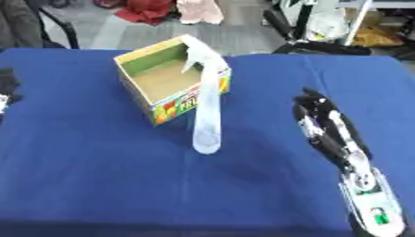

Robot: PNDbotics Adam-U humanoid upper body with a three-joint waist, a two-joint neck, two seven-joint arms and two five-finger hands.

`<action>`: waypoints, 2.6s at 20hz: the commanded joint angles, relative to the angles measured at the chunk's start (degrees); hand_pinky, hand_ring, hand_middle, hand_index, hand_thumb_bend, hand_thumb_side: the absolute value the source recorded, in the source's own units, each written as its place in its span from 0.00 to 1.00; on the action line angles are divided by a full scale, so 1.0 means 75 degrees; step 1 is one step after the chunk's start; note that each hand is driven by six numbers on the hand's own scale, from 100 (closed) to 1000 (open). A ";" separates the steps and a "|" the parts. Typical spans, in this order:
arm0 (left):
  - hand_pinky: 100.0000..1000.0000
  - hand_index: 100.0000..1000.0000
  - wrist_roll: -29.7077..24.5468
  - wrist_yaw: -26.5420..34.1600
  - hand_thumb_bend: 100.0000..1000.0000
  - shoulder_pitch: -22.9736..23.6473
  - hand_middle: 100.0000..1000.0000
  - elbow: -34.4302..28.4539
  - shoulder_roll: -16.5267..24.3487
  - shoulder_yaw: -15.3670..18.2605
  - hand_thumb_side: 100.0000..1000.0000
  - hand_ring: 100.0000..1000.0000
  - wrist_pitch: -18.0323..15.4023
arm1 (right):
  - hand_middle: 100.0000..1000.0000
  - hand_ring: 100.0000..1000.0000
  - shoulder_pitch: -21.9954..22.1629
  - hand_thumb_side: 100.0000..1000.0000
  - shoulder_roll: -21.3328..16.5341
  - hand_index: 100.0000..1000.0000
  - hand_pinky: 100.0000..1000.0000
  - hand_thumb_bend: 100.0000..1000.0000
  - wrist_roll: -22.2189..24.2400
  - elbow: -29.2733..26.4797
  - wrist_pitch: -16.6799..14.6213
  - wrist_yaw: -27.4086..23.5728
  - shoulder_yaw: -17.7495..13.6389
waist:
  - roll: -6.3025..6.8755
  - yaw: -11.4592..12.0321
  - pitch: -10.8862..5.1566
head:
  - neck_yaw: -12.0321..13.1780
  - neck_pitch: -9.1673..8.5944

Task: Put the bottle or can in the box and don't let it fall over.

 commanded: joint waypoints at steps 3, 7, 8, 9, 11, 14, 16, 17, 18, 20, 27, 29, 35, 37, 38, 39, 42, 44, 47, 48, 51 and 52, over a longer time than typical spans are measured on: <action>0.84 0.87 -0.0080 -0.0021 0.56 -0.0073 0.89 -0.0141 0.0056 -0.0022 0.78 0.87 -0.0020 | 0.80 0.86 -0.0725 0.68 -0.0071 1.00 0.89 0.30 0.0393 0.0612 -0.0152 0.0197 0.0482 | 0.0013 0.0068 -0.0067 | -0.0045 -0.0015; 0.84 0.87 -0.0105 -0.0031 0.56 -0.0075 0.89 -0.0147 0.0050 -0.0027 0.78 0.87 -0.0023 | 0.81 0.86 -0.1062 0.67 0.0138 1.00 0.89 0.36 0.0484 0.1073 -0.0279 0.0400 0.0661 | 0.0015 0.0107 -0.0048 | -0.0077 -0.0015; 0.84 0.87 -0.0112 -0.0032 0.56 -0.0077 0.89 -0.0146 0.0045 -0.0030 0.78 0.87 -0.0022 | 0.81 0.86 -0.1113 0.66 0.0190 1.00 0.89 0.37 0.0491 0.1163 -0.0300 0.0456 0.0680 | 0.0013 0.0118 -0.0044 | -0.0084 -0.0015; 0.84 0.87 -0.0121 -0.0035 0.56 -0.0078 0.89 -0.0144 0.0041 -0.0033 0.78 0.87 -0.0021 | 0.82 0.87 -0.1151 0.65 0.0238 1.00 0.89 0.38 0.0492 0.1240 -0.0322 0.0512 0.0691 | 0.0012 0.0128 -0.0040 | -0.0085 -0.0015; 0.84 0.87 -0.0135 -0.0043 0.56 -0.0079 0.89 -0.0142 0.0034 -0.0033 0.78 0.87 -0.0019 | 0.82 0.87 -0.1195 0.64 0.0311 1.00 0.89 0.39 0.0485 0.1355 -0.0358 0.0620 0.0699 | 0.0008 0.0145 -0.0037 | -0.0088 -0.0015; 0.84 0.87 -0.0149 -0.0050 0.55 -0.0080 0.89 -0.0141 0.0032 -0.0033 0.78 0.87 -0.0018 | 0.83 0.87 -0.1212 0.63 0.0373 1.00 0.89 0.40 0.0456 0.1483 -0.0379 0.0751 0.0703 | 0.0002 0.0172 -0.0037 | -0.0093 -0.0015; 0.84 0.87 -0.0159 -0.0055 0.55 -0.0079 0.89 -0.0139 0.0031 -0.0032 0.78 0.87 -0.0017 | 0.83 0.87 -0.1209 0.64 0.0395 1.00 0.89 0.40 0.0433 0.1550 -0.0385 0.0812 0.0708 | -0.0002 0.0187 -0.0039 | -0.0092 -0.0015; 0.84 0.87 -0.0163 -0.0057 0.55 -0.0080 0.89 -0.0139 0.0031 -0.0031 0.78 0.87 -0.0016 | 0.83 0.87 -0.1206 0.64 0.0402 1.00 0.89 0.40 0.0421 0.1575 -0.0389 0.0832 0.0708 | -0.0004 0.0193 -0.0041 | -0.0089 -0.0015; 0.84 0.87 -0.0169 -0.0059 0.55 -0.0079 0.89 -0.0139 0.0031 -0.0032 0.78 0.87 -0.0016 | 0.83 0.87 -0.1202 0.64 0.0411 1.00 0.89 0.40 0.0405 0.1599 -0.0389 0.0850 0.0706 | -0.0004 0.0197 -0.0042 | -0.0086 -0.0015; 0.84 0.87 -0.0180 -0.0062 0.55 -0.0079 0.89 -0.0139 0.0030 -0.0031 0.78 0.87 -0.0017 | 0.83 0.87 -0.1197 0.64 0.0433 1.00 0.89 0.41 0.0372 0.1636 -0.0386 0.0878 0.0703 | -0.0003 0.0202 -0.0044 | -0.0086 -0.0015; 0.84 0.87 -0.0210 -0.0074 0.55 -0.0077 0.89 -0.0138 0.0029 -0.0035 0.78 0.88 -0.0019 | 0.83 0.87 -0.1220 0.65 0.0606 1.00 0.88 0.41 0.0218 0.1733 -0.0345 0.0989 0.0677 | 0.0008 0.0205 -0.0041 | -0.0099 -0.0015; 0.84 0.87 -0.0223 -0.0078 0.55 -0.0077 0.89 -0.0137 0.0025 -0.0040 0.79 0.88 -0.0020 | 0.83 0.87 -0.1249 0.65 0.0675 1.00 0.88 0.41 0.0186 0.1754 -0.0346 0.1026 0.0677 | 0.0013 0.0209 -0.0038 | -0.0107 -0.0015; 0.84 0.87 -0.0250 -0.0089 0.55 -0.0078 0.89 -0.0136 0.0017 -0.0048 0.79 0.88 -0.0024 | 0.83 0.87 -0.1351 0.66 0.0862 1.00 0.88 0.40 0.0167 0.1860 -0.0364 0.1134 0.0729 | 0.0027 0.0234 -0.0025 | -0.0132 -0.0015; 0.84 0.87 -0.0257 -0.0092 0.55 -0.0079 0.89 -0.0138 0.0015 -0.0048 0.79 0.88 -0.0026 | 0.83 0.87 -0.1384 0.67 0.0919 1.00 0.88 0.40 0.0174 0.1909 -0.0381 0.1165 0.0746 | 0.0033 0.0246 -0.0021 | -0.0137 -0.0015; 0.84 0.87 -0.0259 -0.0091 0.55 -0.0082 0.89 -0.0139 0.0013 -0.0049 0.79 0.88 -0.0027 | 0.83 0.87 -0.1398 0.67 0.0951 1.00 0.88 0.40 0.0172 0.1931 -0.0391 0.1180 0.0749 | 0.0037 0.0252 -0.0020 | -0.0141 -0.0015; 0.84 0.87 -0.0261 -0.0091 0.55 -0.0083 0.89 -0.0140 0.0012 -0.0050 0.79 0.88 -0.0029 | 0.83 0.87 -0.1408 0.67 0.0984 1.00 0.88 0.40 0.0167 0.1952 -0.0400 0.1196 0.0748 | 0.0040 0.0257 -0.0018 | -0.0145 -0.0015; 0.84 0.87 -0.0274 -0.0089 0.55 -0.0085 0.89 -0.0141 0.0006 -0.0058 0.79 0.88 -0.0034 | 0.83 0.87 -0.1450 0.67 0.1080 1.00 0.88 0.40 0.0150 0.2014 -0.0421 0.1259 0.0747 | 0.0052 0.0271 -0.0016 | -0.0163 -0.0015; 0.84 0.87 -0.0281 -0.0087 0.55 -0.0088 0.89 -0.0141 0.0003 -0.0062 0.79 0.88 -0.0038 | 0.83 0.87 -0.1483 0.68 0.1139 1.00 0.88 0.40 0.0151 0.2069 -0.0434 0.1315 0.0752 | 0.0061 0.0285 -0.0013 | -0.0175 -0.0015; 0.84 0.87 -0.0291 -0.0085 0.55 -0.0092 0.89 -0.0139 -0.0006 -0.0069 0.79 0.88 -0.0041 | 0.83 0.87 -0.1530 0.68 0.1218 1.00 0.88 0.40 0.0148 0.2172 -0.0454 0.1411 0.0759 | 0.0077 0.0310 -0.0007 | -0.0190 -0.0015; 0.84 0.87 -0.0294 -0.0084 0.55 -0.0095 0.89 -0.0139 -0.0008 -0.0071 0.79 0.88 -0.0043 | 0.83 0.87 -0.1545 0.68 0.1242 1.00 0.88 0.40 0.0146 0.2207 -0.0464 0.1444 0.0762 | 0.0082 0.0318 -0.0005 | -0.0195 -0.0015; 0.84 0.87 -0.0303 -0.0078 0.55 -0.0102 0.89 -0.0139 -0.0012 -0.0078 0.79 0.88 -0.0048 | 0.83 0.87 -0.1594 0.68 0.1319 1.00 0.88 0.40 0.0137 0.2323 -0.0489 0.1550 0.0776 | 0.0100 0.0342 -0.0002 | -0.0212 -0.0015; 0.84 0.87 -0.0306 -0.0075 0.55 -0.0105 0.89 -0.0139 -0.0013 -0.0081 0.79 0.88 -0.0049 | 0.83 0.87 -0.1611 0.68 0.1349 1.00 0.88 0.40 0.0130 0.2362 -0.0497 0.1587 0.0776 | 0.0106 0.0349 -0.0001 | -0.0217 -0.0015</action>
